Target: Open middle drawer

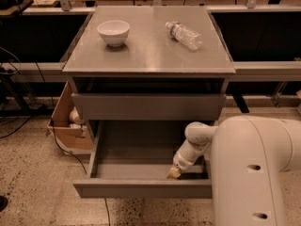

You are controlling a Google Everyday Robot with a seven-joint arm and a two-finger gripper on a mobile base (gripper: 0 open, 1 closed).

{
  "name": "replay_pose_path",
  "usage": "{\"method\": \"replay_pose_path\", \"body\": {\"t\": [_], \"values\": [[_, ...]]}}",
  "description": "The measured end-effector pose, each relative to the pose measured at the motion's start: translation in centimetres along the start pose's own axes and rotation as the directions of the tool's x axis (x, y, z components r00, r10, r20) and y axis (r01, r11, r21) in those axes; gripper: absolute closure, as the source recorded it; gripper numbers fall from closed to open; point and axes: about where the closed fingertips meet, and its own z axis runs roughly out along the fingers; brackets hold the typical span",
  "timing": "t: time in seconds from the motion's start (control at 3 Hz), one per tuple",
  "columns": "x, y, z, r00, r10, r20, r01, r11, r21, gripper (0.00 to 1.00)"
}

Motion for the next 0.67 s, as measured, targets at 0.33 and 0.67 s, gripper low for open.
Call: {"method": "replay_pose_path", "body": {"t": [0.33, 0.67], "values": [[0.3, 2.6, -1.0, 0.999, -0.01, 0.035, 0.013, 0.9967, -0.081, 1.0], [2.5, 5.8, -0.2, 1.0, 0.02, 0.02, -0.015, 0.9814, -0.191, 1.0]]}}
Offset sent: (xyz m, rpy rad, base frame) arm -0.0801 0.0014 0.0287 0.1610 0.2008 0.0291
